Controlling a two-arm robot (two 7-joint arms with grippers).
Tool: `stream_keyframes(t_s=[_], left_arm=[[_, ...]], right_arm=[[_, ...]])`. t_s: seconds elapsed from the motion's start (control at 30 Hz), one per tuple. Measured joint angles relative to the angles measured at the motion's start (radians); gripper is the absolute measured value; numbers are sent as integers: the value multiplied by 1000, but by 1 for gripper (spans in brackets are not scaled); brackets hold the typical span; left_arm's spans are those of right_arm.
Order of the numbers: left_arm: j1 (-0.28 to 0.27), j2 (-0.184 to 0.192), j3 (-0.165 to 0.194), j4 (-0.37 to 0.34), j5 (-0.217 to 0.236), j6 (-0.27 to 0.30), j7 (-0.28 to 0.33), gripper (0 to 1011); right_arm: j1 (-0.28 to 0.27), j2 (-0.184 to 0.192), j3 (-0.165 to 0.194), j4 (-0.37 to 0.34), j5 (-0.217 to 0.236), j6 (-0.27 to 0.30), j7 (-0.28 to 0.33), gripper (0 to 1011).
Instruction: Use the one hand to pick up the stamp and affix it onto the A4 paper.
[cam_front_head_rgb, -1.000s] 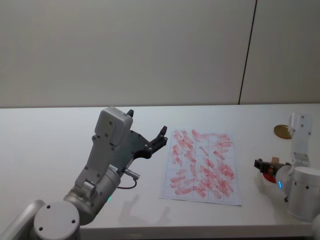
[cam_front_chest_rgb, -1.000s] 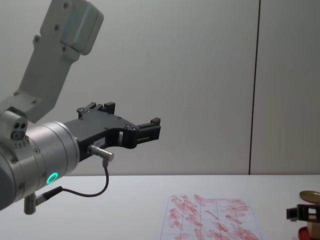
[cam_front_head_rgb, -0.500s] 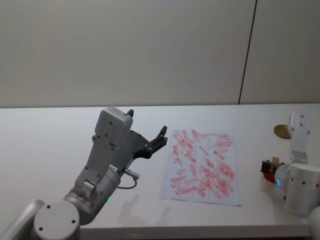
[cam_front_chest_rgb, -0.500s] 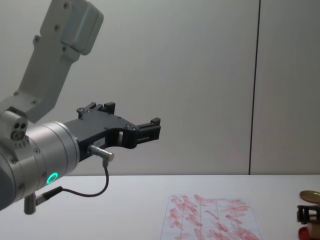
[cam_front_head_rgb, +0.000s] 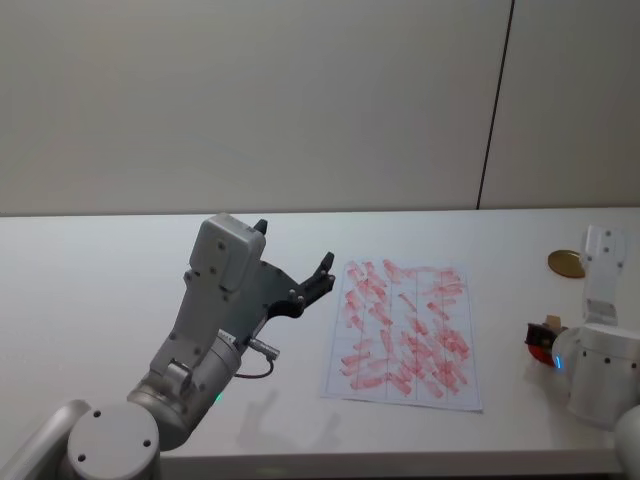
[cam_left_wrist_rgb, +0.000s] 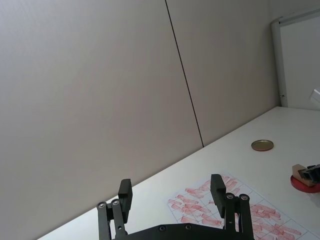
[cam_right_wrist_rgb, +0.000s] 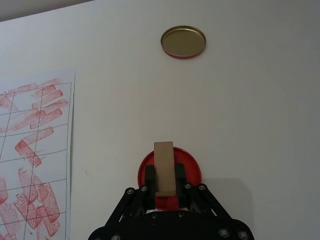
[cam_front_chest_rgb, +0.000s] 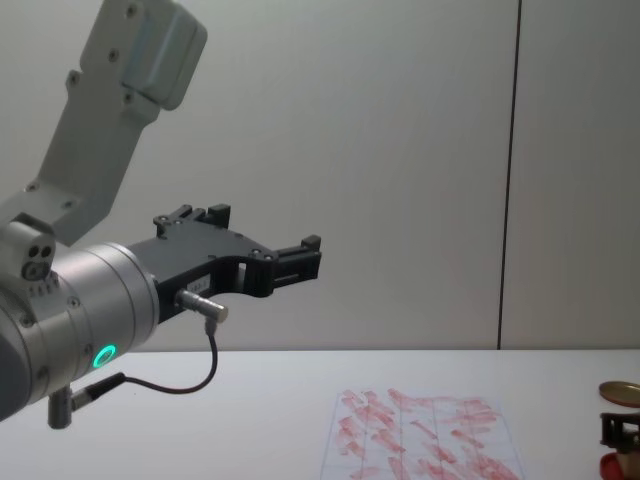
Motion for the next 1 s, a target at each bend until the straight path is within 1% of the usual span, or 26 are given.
stream_keyframes(t_s=[1.0], left_arm=[[0,0,0,0,0,0,0,993]], right_arm=[[36,-15,24,65,16,4,-6,213]])
